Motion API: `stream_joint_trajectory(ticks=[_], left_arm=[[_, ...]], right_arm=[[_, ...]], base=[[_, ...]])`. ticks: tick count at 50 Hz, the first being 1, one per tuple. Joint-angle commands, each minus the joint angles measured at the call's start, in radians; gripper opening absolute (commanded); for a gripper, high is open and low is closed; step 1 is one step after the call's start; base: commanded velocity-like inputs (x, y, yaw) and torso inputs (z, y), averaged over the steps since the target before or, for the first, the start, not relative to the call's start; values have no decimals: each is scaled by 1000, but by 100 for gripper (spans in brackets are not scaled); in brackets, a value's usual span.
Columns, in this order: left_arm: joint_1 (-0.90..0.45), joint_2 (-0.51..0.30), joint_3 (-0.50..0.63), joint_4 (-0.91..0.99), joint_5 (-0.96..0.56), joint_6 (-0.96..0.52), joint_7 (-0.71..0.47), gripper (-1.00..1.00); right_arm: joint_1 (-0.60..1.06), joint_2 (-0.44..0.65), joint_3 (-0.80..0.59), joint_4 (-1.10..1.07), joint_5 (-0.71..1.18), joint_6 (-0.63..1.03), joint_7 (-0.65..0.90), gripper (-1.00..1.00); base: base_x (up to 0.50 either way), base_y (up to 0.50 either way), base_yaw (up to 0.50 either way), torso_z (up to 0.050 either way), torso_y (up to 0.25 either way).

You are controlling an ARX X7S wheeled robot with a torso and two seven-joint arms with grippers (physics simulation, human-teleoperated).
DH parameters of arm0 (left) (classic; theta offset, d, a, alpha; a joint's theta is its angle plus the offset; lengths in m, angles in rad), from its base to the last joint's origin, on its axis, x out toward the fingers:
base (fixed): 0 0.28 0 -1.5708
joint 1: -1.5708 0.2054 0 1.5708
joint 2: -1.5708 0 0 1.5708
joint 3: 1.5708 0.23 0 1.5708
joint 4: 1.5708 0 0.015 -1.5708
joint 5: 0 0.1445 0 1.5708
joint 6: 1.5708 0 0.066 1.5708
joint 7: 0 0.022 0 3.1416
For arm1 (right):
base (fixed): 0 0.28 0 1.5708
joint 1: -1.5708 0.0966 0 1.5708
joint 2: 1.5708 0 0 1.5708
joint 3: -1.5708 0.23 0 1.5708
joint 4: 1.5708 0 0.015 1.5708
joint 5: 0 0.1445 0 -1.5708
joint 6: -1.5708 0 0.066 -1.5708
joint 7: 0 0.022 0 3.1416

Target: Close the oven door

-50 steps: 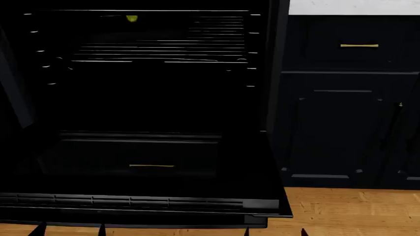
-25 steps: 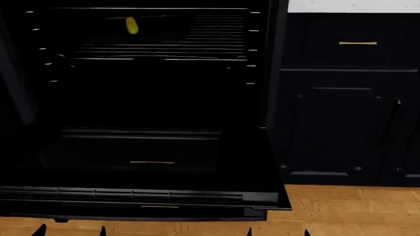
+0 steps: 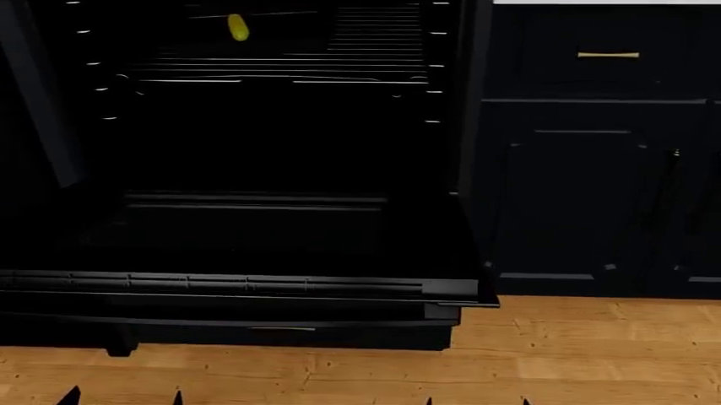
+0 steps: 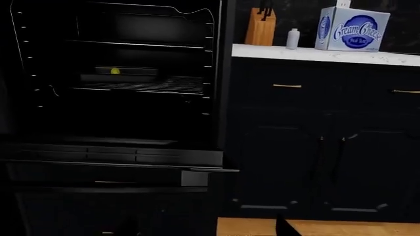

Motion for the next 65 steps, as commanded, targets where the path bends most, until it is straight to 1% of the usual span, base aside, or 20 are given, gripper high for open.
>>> stream_joint_trajectory(ticks=[1,3,4,7,9,10,15,16,18,33,35,36,38,45,47,53,54,59,61,65], left_arm=[[-1,-15,21,-29,4,36,-22,100],[-6,-16,25,-43,6,44,-26,100],[3,-24,22,87,-1,-75,-31,100],[1,-24,24,2,-1,12,-33,100],[7,-36,19,145,-13,-122,-39,100],[1,-26,25,-5,-4,25,-38,100],[-5,-29,28,-29,-11,38,-42,100],[4,-41,26,121,-21,-105,-47,100],[-7,-31,33,-31,-12,38,-46,100],[-7,-45,47,-16,-19,27,-62,100],[-10,-44,49,-38,-12,50,-69,100],[0,-55,47,89,-16,-62,-75,100],[-9,-46,53,-37,6,64,-88,100],[-9,-50,58,-44,-25,65,-72,100],[-1,-63,56,74,-36,-47,-77,100],[-8,-59,67,-35,-29,56,-74,100],[0,-72,62,90,-43,-61,-79,100],[-9,-63,73,-38,-30,56,-79,100],[-3,-76,70,88,-47,-62,-83,100],[-12,-67,79,-40,-29,57,-85,100]], right_arm=[[5,13,-23,22,4,-10,13,100],[8,14,-24,29,9,-11,14,100],[7,16,-25,24,11,-11,14,100],[1,19,-22,9,18,-9,22,100],[-3,21,-23,4,19,-10,26,100],[-4,21,-22,2,22,-12,29,100],[-1,23,-25,9,34,-16,30,100],[0,24,-26,10,34,-17,32,100],[0,26,-28,10,37,-17,33,100],[0,37,-43,19,51,-31,42,100],[1,38,-43,27,59,-41,39,100],[1,39,-46,27,63,-43,34,100],[1,41,-49,26,66,-41,34,100],[6,47,-54,21,71,-34,39,100],[5,48,-56,19,72,-34,41,100],[8,51,-61,26,76,-38,44,100],[7,52,-62,26,76,-40,44,100],[6,55,-63,27,82,-41,48,100],[7,57,-65,29,82,-41,49,100],[12,57,-69,38,82,-43,52,100]], base=[[0,457,0,0,0],[0,480,0,0,0],[0,484,0,0,0],[0,482,0,0,0],[0,480,0,0,0],[0,484,0,0,0],[0,483,0,0,0],[-35,480,0,0,0],[-72,480,0,0,0],[-164,412,0,0,0],[-16,31,0,0,0],[0,0,0,0,0],[0,0,0,0,0],[0,0,0,0,0],[0,0,0,0,0],[0,0,0,-31,0],[0,0,0,-32,0],[0,0,0,-32,0],[0,0,0,-41,0],[0,0,0,-41,0]])
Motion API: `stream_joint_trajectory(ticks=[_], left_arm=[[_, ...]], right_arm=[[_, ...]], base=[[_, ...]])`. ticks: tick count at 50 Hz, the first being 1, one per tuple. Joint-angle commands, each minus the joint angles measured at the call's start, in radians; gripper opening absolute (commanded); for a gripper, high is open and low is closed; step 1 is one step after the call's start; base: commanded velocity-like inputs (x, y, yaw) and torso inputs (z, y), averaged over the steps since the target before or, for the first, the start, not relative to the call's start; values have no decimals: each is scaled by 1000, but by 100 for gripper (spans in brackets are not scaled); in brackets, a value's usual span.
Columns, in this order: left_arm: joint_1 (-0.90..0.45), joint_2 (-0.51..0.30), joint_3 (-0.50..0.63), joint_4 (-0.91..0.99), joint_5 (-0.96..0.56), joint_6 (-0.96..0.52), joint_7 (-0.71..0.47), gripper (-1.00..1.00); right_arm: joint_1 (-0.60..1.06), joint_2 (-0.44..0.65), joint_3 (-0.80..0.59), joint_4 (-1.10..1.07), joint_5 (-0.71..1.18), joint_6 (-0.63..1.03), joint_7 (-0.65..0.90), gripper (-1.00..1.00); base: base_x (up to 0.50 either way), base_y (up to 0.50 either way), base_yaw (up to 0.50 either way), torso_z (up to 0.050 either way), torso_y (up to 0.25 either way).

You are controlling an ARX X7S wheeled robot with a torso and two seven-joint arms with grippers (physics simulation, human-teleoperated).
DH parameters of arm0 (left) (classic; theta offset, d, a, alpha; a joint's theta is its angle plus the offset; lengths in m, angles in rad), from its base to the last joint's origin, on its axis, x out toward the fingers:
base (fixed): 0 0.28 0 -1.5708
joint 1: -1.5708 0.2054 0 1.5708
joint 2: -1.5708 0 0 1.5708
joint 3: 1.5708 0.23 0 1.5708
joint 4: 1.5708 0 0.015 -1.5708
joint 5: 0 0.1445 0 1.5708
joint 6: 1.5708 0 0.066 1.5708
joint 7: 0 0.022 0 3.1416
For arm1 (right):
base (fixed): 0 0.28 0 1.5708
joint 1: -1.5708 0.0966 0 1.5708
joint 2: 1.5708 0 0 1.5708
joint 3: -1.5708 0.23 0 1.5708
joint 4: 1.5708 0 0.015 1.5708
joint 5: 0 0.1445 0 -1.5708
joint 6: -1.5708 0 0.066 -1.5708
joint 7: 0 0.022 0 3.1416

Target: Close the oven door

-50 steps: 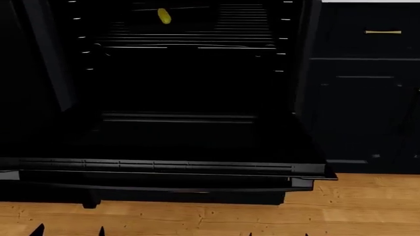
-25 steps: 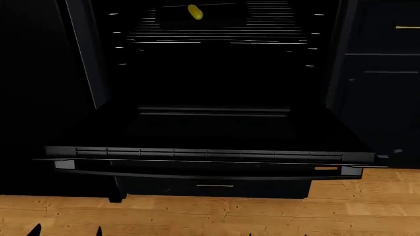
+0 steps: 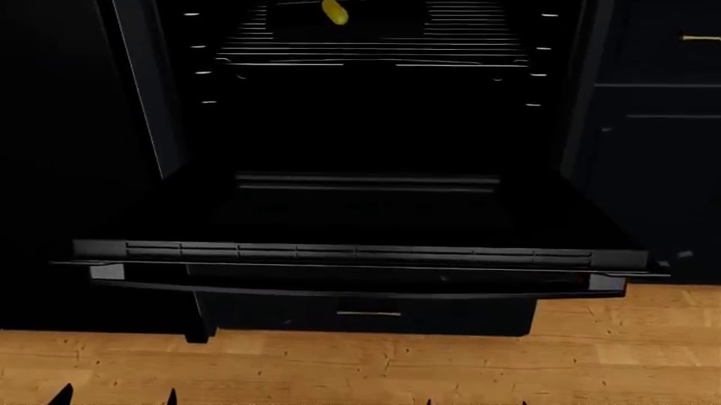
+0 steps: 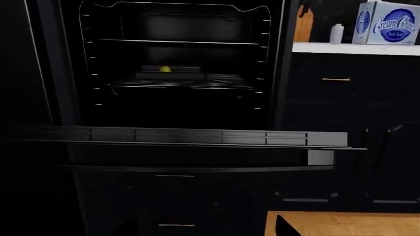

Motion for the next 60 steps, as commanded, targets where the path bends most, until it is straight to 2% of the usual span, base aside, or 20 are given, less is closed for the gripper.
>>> stream_joint_trajectory(ticks=[1,2,5,6,12,14,16,26,27,30,31,34,35,36,37,41,43,46,49,60], left_arm=[[-3,-6,12,-25,-2,21,-7,100],[3,-13,10,32,-5,-26,-11,100],[-3,-8,15,-35,0,34,-11,100],[4,-16,14,32,-5,-23,-14,100],[-1,-13,21,-34,-4,34,-13,100],[6,-28,15,103,-18,-93,-21,100],[-3,-15,22,-38,-10,32,-14,100],[-26,-20,31,-79,-16,24,-9,100],[-26,-35,28,38,-29,-101,-14,100],[-54,-22,30,-130,-30,3,1,100],[58,-90,73,-49,1,-110,35,100],[77,-102,76,2,-8,-164,40,100],[64,-90,81,-113,6,-72,38,100],[75,-106,78,6,-3,-184,35,100],[52,-86,102,-144,26,-60,37,100],[35,-78,116,-285,32,-27,44,100],[64,-99,112,-127,24,-158,44,100],[43,-83,117,-259,35,-50,36,100],[65,-102,107,-121,20,-163,34,100],[57,-100,114,-142,18,-150,31,100]], right_arm=[[3,6,-10,7,5,-5,8,100],[2,7,-11,6,5,-5,9,100],[1,9,-10,4,9,-5,11,100],[2,10,-11,5,9,-5,12,100],[3,13,-16,8,12,-6,15,100],[3,14,-19,9,12,-6,16,100],[7,15,-19,17,16,-4,15,100],[42,21,-20,80,56,28,-10,100],[52,20,-15,105,70,37,-16,100],[59,22,-9,134,90,40,-27,100],[-91,43,-26,114,129,160,-37,100],[-118,40,-27,136,132,144,-38,100],[-121,38,-27,158,132,130,-41,100],[-121,37,-25,172,135,121,-44,100],[-105,29,-24,212,139,109,-51,100],[-98,24,-27,253,140,91,-57,100],[-99,24,-28,254,143,93,-58,100],[-91,18,-30,286,147,82,-65,100],[-78,10,-42,333,141,71,-74,100],[-95,26,-36,269,154,85,-56,100]], base=[[0,0,0,-41,0],[0,0,0,-41,0],[0,0,0,-42,0],[0,0,0,-41,0],[0,0,0,-41,0],[0,0,0,-41,0],[0,0,0,-41,0],[0,0,0,-41,0],[0,0,0,-41,0],[0,0,0,-41,0],[0,0,0,-50,0],[0,0,0,-50,0],[0,0,0,-50,0],[0,0,0,-50,0],[0,0,0,-50,0],[0,0,0,-50,0],[0,0,0,-50,0],[0,0,0,-50,0],[0,0,0,-50,0],[0,0,0,-50,0]])
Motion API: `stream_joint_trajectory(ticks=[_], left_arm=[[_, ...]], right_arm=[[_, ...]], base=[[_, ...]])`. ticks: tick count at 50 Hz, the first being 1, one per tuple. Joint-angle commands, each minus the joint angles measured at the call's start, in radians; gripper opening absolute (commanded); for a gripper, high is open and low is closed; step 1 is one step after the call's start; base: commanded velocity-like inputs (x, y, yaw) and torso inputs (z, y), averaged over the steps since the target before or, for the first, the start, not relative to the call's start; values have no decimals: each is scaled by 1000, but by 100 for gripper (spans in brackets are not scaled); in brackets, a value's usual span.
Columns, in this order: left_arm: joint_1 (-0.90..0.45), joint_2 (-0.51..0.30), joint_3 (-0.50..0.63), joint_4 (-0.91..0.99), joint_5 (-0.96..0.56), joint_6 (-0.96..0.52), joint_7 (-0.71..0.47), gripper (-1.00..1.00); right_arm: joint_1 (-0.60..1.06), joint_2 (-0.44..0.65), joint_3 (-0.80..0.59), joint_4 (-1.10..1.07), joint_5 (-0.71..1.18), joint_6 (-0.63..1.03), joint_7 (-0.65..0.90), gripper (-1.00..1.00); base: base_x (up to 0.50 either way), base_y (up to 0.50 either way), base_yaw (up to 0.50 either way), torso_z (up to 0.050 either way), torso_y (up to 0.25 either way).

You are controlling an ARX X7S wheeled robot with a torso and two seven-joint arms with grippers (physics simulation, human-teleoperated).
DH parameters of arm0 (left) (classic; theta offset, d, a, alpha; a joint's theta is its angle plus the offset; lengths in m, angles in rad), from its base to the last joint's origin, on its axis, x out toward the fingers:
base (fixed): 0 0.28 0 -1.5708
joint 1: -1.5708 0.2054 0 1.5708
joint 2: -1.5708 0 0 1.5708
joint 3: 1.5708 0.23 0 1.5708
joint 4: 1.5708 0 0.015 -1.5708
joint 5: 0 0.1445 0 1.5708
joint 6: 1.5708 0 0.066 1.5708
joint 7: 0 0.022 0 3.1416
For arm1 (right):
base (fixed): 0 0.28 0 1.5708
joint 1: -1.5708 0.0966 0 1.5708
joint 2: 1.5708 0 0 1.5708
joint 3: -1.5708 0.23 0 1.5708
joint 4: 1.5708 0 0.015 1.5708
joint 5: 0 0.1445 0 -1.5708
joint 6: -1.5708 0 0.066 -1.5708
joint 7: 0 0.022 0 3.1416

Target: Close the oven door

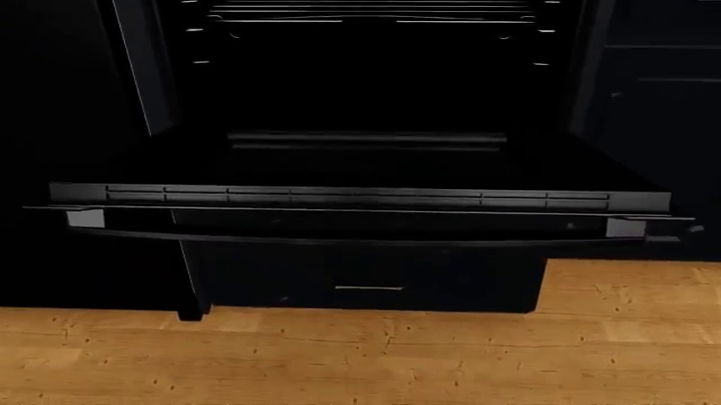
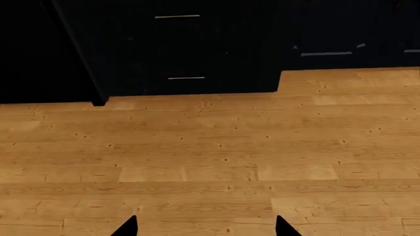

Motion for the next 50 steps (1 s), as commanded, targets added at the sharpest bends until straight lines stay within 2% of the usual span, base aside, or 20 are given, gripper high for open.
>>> stream_joint_trajectory(ticks=[1,5,6,8,12,13,19,30,31,32,34,37,39,40,41,50], left_arm=[[4,-9,8,13,-1,-30,-2,100],[5,-10,11,10,0,-23,-4,100],[-8,2,16,-70,6,42,-4,100],[7,-11,13,14,0,-23,-6,100],[6,-13,13,20,-3,-27,-7,100],[-1,-6,18,-28,4,14,-9,100],[9,-16,17,29,-6,-29,-7,100],[5,-18,20,18,-7,-18,-13,100],[1,-15,22,-3,-5,-4,-14,100],[-24,5,29,-135,3,100,-12,100],[3,-18,21,7,-12,-11,-12,100],[3,-20,20,20,-34,-35,5,100],[6,-22,24,23,-17,-26,-9,100],[-14,-5,28,-87,-15,59,-3,100],[0,-21,22,7,-19,-13,-10,100],[-1,-20,28,2,-15,-11,-18,100]], right_arm=[[-8,6,-2,1,13,3,3,100],[-5,6,-5,16,14,-3,1,100],[-6,6,-5,15,13,-5,2,100],[-11,9,-6,3,14,-4,4,100],[-4,7,-9,30,14,-15,-1,100],[-5,8,-10,25,14,-12,1,100],[-11,13,-13,3,14,-6,10,100],[-8,15,-20,8,14,-14,14,100],[-8,15,-21,12,14,-15,13,100],[-10,17,-21,4,15,-13,15,100],[-14,19,-21,-6,15,-9,19,100],[-12,18,-23,10,16,-18,17,100],[-14,20,-24,1,16,-13,21,100],[-17,22,-25,-9,15,-10,23,100],[-16,22,-25,-6,16,-12,22,100],[-12,23,-30,0,17,-16,25,100]], base=[[0,0,0,-50,0],[0,0,0,-50,0],[0,0,0,-50,0],[0,0,0,-50,0],[0,0,0,-50,0],[0,0,0,-50,0],[0,0,0,-50,0],[0,0,0,-50,0],[0,0,0,-50,0],[0,0,0,-50,0],[0,0,0,-50,0],[0,0,0,-50,0],[0,0,0,-50,0],[0,0,0,-50,0],[0,0,0,-50,0],[0,0,0,-50,0]])
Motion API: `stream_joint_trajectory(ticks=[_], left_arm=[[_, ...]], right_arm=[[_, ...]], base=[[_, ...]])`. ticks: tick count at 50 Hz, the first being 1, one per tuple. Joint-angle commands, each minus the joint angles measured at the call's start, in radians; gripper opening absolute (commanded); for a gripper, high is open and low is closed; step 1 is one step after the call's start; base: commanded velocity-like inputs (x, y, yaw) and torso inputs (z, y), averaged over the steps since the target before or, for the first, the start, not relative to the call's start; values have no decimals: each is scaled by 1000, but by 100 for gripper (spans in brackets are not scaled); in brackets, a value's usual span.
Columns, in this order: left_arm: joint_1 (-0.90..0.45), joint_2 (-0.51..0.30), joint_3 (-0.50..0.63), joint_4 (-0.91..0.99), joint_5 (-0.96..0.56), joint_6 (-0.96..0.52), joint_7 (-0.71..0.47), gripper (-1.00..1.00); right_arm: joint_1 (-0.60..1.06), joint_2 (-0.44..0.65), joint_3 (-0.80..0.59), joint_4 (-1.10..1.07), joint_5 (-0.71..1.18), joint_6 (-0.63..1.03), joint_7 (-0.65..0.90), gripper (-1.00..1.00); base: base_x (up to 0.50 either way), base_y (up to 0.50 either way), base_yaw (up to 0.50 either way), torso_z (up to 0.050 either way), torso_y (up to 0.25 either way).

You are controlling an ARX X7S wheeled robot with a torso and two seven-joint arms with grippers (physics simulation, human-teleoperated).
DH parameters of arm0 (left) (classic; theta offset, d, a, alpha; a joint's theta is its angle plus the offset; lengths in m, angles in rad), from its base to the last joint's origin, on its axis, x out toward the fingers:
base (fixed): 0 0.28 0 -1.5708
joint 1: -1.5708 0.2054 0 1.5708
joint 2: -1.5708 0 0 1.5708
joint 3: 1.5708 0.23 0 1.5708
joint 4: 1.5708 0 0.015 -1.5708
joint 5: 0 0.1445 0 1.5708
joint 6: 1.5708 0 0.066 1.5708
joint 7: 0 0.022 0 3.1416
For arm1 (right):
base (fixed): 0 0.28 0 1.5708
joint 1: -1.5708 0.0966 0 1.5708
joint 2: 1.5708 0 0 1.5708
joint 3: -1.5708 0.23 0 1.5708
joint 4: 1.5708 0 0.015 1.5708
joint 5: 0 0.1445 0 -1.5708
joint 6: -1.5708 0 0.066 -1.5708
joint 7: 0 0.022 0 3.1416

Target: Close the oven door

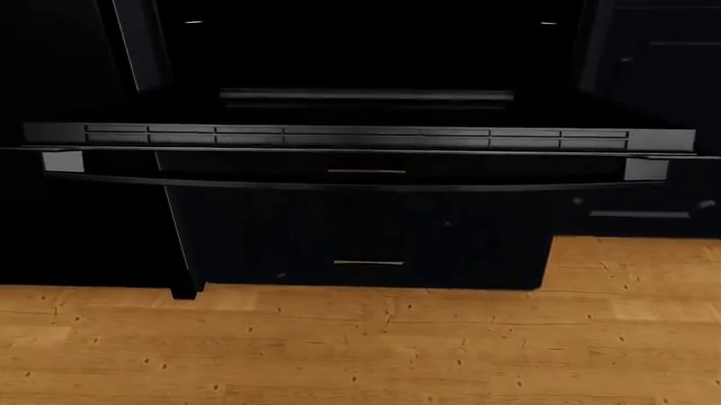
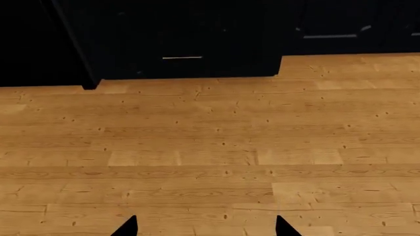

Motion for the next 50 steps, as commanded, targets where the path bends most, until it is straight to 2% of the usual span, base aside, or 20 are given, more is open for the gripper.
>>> stream_joint_trajectory(ticks=[1,35,50], left_arm=[[1,-4,4,11,-2,-8,-6,100],[8,-13,17,23,-7,9,-20,100],[14,-18,23,38,-8,11,-26,100]], right_arm=[[0,4,-7,-3,0,-2,6,100],[-1,8,-22,0,18,-25,7,100],[-2,14,-39,-10,2,-30,20,100]], base=[[0,0,0,-50,0],[0,0,0,-3,0],[0,-191,0,0,0]])
